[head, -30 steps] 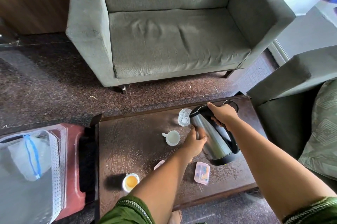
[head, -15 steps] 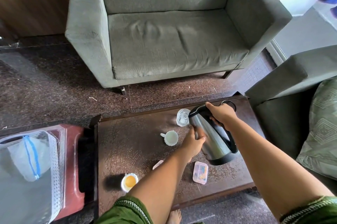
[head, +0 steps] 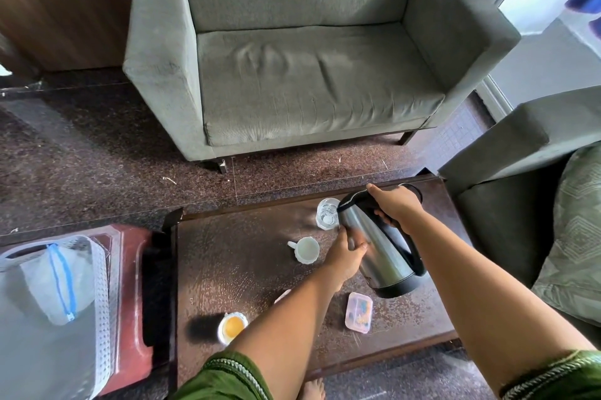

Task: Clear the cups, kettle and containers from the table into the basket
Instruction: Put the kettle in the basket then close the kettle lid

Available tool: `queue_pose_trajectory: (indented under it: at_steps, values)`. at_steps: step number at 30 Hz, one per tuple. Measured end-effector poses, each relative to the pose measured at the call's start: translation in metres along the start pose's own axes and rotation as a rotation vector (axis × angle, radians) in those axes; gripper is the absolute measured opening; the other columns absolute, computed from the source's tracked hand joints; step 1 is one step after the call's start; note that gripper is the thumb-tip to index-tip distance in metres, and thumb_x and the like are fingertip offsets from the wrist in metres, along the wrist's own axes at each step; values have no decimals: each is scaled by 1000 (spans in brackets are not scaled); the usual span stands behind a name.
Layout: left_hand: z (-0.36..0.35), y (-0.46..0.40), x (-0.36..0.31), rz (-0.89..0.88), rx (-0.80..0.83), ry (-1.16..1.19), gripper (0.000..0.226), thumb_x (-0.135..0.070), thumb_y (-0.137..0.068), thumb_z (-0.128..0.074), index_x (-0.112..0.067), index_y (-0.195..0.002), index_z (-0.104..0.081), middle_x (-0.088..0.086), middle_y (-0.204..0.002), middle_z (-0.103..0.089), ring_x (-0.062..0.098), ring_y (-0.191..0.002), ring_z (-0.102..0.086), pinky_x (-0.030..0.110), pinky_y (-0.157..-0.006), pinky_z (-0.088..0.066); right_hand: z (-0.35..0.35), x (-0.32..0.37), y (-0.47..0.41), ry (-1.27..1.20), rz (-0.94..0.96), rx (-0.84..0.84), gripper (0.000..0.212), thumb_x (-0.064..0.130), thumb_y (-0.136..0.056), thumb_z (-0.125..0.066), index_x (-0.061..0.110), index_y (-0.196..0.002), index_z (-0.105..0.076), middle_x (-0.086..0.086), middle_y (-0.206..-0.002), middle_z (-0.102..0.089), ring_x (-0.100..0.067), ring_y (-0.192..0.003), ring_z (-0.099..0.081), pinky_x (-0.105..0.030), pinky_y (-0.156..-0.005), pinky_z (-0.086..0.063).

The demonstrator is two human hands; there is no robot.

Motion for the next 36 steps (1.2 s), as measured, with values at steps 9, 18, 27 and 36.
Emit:
queue_pose_trajectory:
  at_steps: [9,18,27,36]
  values:
    - [4,0,0,-7,-24,44,74,-32,-96,-52,-22,-154,-6,3,-152,-36,24,-136,-39,26,-102,-33,-4,3,-4,-3,-7,20,57,59,-86,-55,8,-60,-59,-10,-61,-65,-24,-51,-55,-31,-53,-47]
    - [5,1,-1,-1,-24,53,74,-33,-96,-51,-23,-154,-5,5,-154,-33,26,-137,-38,29,-104,-33,-5,4,-5,18,-6,28,57,59,-86,-54,8,-62,-61,-8,-61,-66,-22,-51,-56,-30,-53,-48]
    - [7,0,0,4,-22,67,73,-33,-96,-52,-25,-153,-7,3,-155,-32,26,-138,-37,33,-108,-33,-4,8,-5,39,9,26,57,58,-88,-53,8,-60,-60,-9,-61,-65,-23,-52,-55,-31,-55,-49]
    - [6,1,2,11,-29,35,71,-37,-95,-51,-27,-153,-10,6,-154,-33,28,-136,-39,36,-109,-35,-3,5,-1,23,8,27,58,58,-87,-55,7,-60,-61,-7,-57,-64,-22,-47,-54,-29,-50,-47]
Point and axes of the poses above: each hand's wrist, its own y-axis away from the middle knuckle, its own z-axis out of the back of the hand, x = y × z, the point moved 10 cm from there along -y, towards the middle knuckle
